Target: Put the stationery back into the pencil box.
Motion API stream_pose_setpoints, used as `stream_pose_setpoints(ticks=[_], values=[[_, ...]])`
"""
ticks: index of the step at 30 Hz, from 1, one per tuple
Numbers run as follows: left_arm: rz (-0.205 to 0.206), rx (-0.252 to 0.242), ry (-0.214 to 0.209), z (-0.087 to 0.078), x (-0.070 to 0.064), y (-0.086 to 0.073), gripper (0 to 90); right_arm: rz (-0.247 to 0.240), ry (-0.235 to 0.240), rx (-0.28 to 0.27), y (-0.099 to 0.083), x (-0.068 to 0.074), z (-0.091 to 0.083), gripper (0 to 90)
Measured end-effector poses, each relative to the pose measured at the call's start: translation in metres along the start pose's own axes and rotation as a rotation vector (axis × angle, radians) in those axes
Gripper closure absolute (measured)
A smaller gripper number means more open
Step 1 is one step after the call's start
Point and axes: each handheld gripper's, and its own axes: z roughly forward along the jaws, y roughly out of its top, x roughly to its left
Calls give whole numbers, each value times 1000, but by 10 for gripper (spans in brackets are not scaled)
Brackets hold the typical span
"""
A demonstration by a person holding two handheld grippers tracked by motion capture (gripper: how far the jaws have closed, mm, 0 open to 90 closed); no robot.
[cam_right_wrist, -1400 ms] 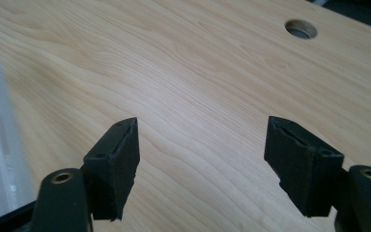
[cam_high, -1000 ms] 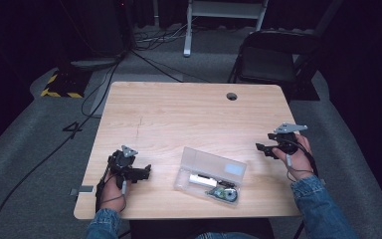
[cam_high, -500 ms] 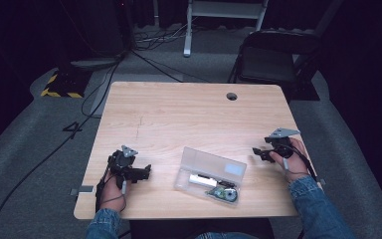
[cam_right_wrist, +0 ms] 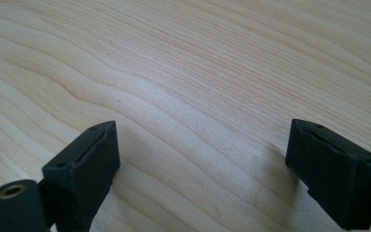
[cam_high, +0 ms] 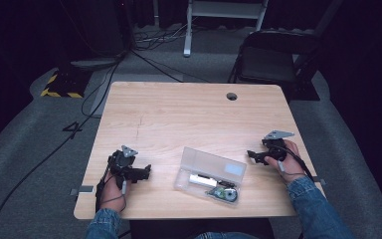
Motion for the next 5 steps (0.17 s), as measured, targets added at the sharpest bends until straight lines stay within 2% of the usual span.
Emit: stream_pose_setpoints(ticks=[5], values=[[0, 0, 0, 0, 0, 0, 0, 0, 0, 0, 0, 0, 0, 121]])
